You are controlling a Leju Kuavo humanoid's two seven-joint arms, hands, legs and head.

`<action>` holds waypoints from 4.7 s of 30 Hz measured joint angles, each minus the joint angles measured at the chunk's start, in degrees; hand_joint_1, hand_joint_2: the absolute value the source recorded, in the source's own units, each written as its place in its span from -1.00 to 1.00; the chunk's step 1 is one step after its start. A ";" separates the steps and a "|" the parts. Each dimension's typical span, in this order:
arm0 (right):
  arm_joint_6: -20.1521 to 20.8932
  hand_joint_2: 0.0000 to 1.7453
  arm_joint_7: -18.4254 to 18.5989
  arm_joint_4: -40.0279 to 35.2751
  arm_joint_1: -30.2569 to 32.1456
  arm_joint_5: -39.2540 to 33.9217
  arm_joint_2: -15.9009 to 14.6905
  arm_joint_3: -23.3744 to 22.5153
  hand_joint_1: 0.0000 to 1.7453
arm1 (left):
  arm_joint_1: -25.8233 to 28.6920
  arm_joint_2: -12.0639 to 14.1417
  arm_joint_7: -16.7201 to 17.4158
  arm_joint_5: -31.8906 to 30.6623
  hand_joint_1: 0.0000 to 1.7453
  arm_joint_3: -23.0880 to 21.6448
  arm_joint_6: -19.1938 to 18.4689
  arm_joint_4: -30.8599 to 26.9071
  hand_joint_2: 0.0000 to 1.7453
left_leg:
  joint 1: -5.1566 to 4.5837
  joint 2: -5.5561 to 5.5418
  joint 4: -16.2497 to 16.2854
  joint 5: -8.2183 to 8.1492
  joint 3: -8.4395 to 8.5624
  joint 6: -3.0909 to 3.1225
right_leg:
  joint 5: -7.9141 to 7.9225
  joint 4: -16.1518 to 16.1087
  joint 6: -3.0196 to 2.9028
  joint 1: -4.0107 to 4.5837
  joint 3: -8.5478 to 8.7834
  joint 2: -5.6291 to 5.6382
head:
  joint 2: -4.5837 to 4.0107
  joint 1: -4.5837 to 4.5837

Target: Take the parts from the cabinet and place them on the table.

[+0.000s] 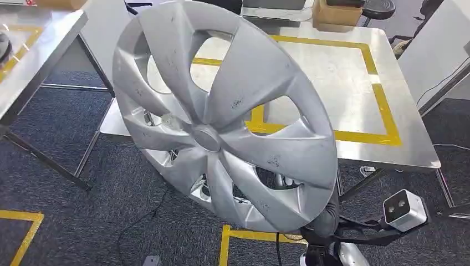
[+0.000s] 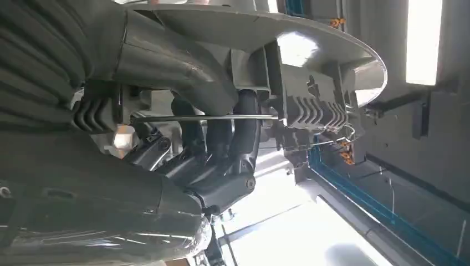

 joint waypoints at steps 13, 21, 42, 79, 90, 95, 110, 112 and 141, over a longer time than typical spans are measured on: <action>0.85 1.00 -0.50 0.81 1.19 0.00 1.20 0.13 1.00 | -0.02 0.26 -0.24 -0.41 -1.00 0.00 -0.22 0.00 -1.00 | -0.10 0.67 0.23 -0.03 -0.05 -0.05 | -0.39 0.11 -0.34 -0.03 -0.14 0.01 | 0.00 -0.09; 0.63 1.00 0.81 1.22 0.75 0.22 1.44 0.15 1.00 | -0.02 -0.02 0.92 -0.46 -1.00 0.00 -0.90 0.00 -1.00 | -0.10 0.84 0.31 -0.02 -0.01 -0.05 | -0.39 0.36 -0.34 -0.03 -0.15 0.11 | 0.00 -0.13; 1.49 1.00 2.36 1.70 -5.67 -1.16 1.70 0.44 1.00 | -0.08 -1.36 -2.80 0.55 -1.00 0.00 0.39 0.00 -1.00 | -0.10 0.99 0.54 -0.01 0.03 -0.04 | -0.38 0.55 -0.34 -0.03 -0.16 0.24 | 0.00 -0.35; 1.53 1.00 1.18 1.66 -5.28 -1.23 1.66 0.39 1.00 | -0.12 -1.36 -1.77 -0.13 -1.00 0.00 0.33 0.00 -1.00 | -0.11 1.09 1.74 -1.14 -0.16 2.10 | -5.91 13.66 0.75 0.09 -6.82 -0.92 | 0.00 0.05; 1.60 1.00 1.07 1.68 -4.82 -1.25 1.60 0.35 1.00 | -0.19 -1.71 -1.97 -0.15 -1.00 0.00 0.26 -0.02 -1.00 | -1.16 1.99 2.30 -2.73 1.69 0.56 | 3.08 5.78 -3.44 1.75 -9.90 -1.39 | 0.00 0.31; 1.62 1.00 1.01 1.66 -5.08 -1.25 1.95 0.37 1.00 | -0.43 -1.51 -2.05 -0.15 -1.00 0.00 0.26 0.00 -1.00 | -0.50 0.91 15.31 -8.66 -5.74 -0.87 | 2.61 4.75 -3.96 1.14 -7.41 -1.61 | 0.00 -1.23; 1.68 1.00 0.59 1.99 -5.11 -1.27 1.93 0.28 1.00 | -0.15 -1.49 -1.81 -0.35 -1.00 0.00 0.26 0.00 -1.00 | 0.25 1.93 6.26 -1.56 -4.98 1.14 | -5.05 21.47 -0.07 0.66 -13.77 -1.37 | 0.00 -1.92; 1.70 1.00 0.59 2.01 -4.89 -1.25 1.90 0.28 1.00 | -0.11 -1.51 -1.94 -0.35 -1.00 0.00 0.26 0.00 -1.00 | -0.24 1.92 6.27 -2.29 -4.15 1.54 | -8.15 26.09 -0.50 0.83 -17.65 -1.36 | 0.00 -1.44; -6.59 1.00 1.34 0.39 -5.50 1.36 0.87 -2.08 1.00 | -0.37 -1.51 -3.28 0.04 -1.00 -0.02 -0.20 -0.15 -1.00 | -1.44 1.23 5.56 -4.56 -1.53 1.86 | 3.27 9.19 -3.45 3.20 -13.04 -1.62 | 0.00 -0.87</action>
